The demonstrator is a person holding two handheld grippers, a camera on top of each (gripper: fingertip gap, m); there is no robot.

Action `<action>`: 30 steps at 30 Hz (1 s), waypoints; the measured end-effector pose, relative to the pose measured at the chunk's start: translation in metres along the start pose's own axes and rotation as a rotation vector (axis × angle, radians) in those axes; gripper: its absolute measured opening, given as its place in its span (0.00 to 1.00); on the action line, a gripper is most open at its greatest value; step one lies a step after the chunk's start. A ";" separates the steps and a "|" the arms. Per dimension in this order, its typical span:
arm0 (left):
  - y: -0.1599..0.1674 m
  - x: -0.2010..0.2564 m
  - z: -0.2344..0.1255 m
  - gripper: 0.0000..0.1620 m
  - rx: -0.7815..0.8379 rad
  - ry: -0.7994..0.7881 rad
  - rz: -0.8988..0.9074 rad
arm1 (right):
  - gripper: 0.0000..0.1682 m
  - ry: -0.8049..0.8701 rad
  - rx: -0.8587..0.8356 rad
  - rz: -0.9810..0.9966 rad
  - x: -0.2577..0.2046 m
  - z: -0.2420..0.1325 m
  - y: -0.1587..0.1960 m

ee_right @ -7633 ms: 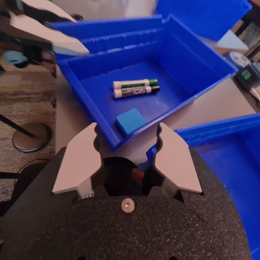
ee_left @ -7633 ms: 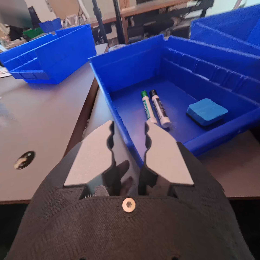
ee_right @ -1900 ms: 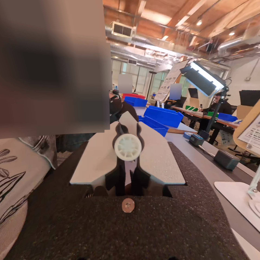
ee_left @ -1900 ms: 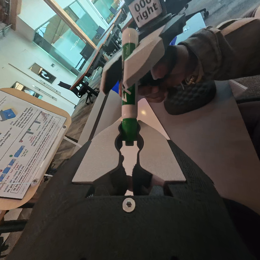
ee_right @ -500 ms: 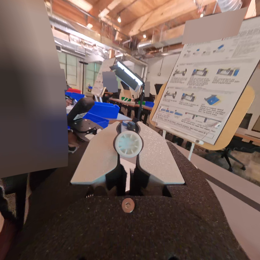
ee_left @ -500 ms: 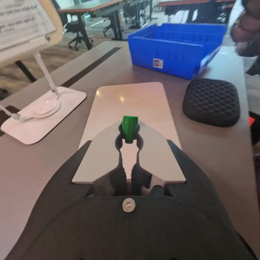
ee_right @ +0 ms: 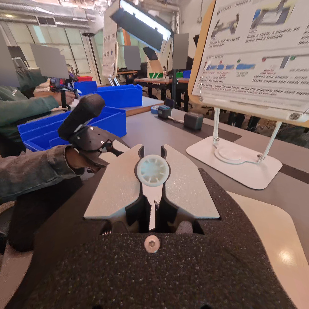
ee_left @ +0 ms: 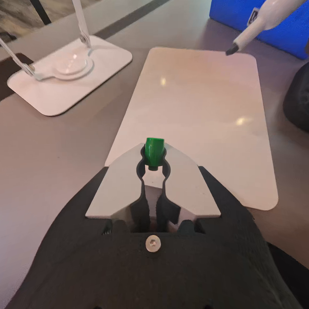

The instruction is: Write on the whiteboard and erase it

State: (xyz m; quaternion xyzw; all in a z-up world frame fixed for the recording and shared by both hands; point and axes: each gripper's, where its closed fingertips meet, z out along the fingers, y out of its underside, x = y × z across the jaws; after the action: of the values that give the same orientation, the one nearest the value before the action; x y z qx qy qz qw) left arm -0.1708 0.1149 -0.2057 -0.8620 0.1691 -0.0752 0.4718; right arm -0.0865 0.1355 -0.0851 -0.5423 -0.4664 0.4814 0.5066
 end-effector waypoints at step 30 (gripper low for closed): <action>0.042 -0.018 0.014 0.10 -0.182 -0.022 -0.045 | 0.12 -0.128 -0.408 -0.120 -0.014 0.081 0.075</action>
State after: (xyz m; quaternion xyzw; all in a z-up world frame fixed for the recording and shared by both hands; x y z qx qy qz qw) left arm -0.1931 0.1114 -0.2475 -0.9056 0.1508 -0.0607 0.3918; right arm -0.1669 0.1259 -0.1608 -0.5730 -0.6168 0.3796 0.3837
